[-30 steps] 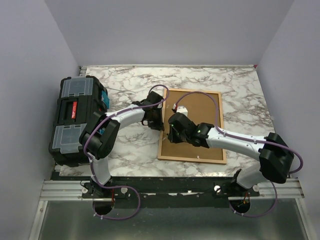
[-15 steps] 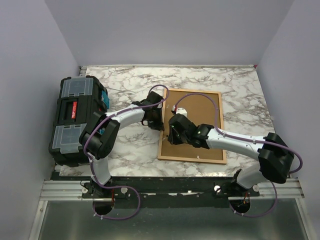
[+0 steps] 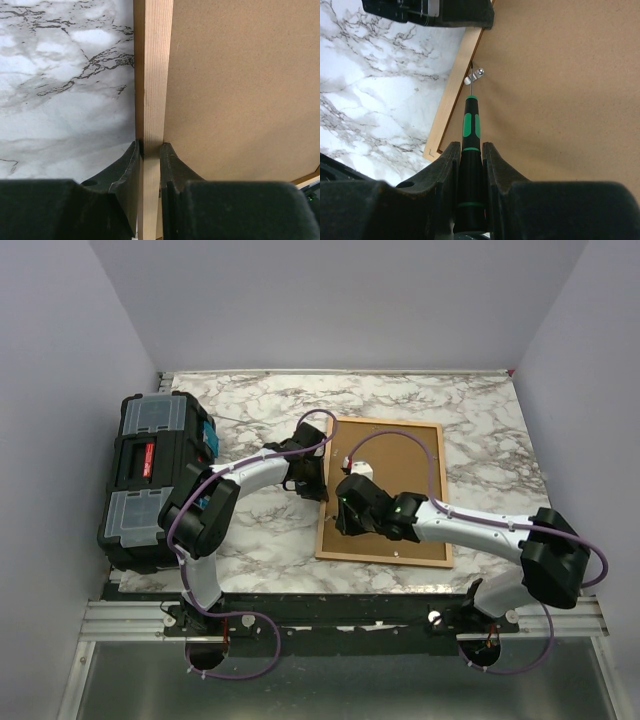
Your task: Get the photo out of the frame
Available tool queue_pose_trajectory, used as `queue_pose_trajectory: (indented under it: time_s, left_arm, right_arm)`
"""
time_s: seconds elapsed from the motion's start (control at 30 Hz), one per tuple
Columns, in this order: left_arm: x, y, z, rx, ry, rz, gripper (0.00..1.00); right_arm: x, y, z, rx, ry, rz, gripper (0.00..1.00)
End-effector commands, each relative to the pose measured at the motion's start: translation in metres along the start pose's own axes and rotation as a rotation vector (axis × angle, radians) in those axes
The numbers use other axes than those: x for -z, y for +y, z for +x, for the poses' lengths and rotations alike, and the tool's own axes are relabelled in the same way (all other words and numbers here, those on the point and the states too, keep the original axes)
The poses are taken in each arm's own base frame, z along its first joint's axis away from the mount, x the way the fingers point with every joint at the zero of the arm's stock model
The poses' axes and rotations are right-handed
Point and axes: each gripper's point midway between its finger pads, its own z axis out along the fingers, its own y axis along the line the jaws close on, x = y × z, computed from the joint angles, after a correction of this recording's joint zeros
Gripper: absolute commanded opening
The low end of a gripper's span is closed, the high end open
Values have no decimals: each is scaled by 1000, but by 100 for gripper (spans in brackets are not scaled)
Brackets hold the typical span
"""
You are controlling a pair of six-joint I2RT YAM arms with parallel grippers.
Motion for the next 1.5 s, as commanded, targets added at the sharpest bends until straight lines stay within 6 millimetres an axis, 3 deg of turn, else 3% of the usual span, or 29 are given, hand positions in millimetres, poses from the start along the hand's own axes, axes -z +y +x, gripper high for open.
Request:
queue_pose_trajectory:
  time_s: [0.0, 0.2, 0.47, 0.6, 0.73, 0.87, 1.0, 1.13, 1.27, 1.47]
  left_arm:
    - [-7, 8, -1, 8, 3, -19, 0]
    - [-8, 9, 0, 10, 5, -18, 0]
    - [-9, 11, 1, 10, 7, -21, 0]
    - [-10, 12, 2, 11, 9, -24, 0]
    - [-10, 12, 1, 9, 7, -24, 0]
    - [-7, 8, -3, -14, -3, -12, 0]
    - [4, 2, -12, -62, -41, 8, 38]
    - [23, -3, -15, -95, -74, 22, 63]
    - [45, 0, 4, -118, -85, 36, 69]
    - [52, -1, 62, -235, -38, 67, 67]
  right_arm:
    - [9, -10, 30, 17, 88, 34, 0]
    - [8, -13, 41, 28, 117, 52, 0]
    - [11, -32, 52, 65, 157, 175, 0]
    - [14, -29, 53, 68, 157, 164, 0]
    - [22, -19, 43, 56, 122, 120, 0]
    - [47, 4, 14, 9, 1, -22, 0]
    - [77, -6, -14, -1, -125, -6, 0]
    - [90, -40, -20, 24, -168, 131, 0]
    - [96, -69, -13, 29, -170, 231, 0]
    - [107, -77, -10, -5, -205, 203, 0]
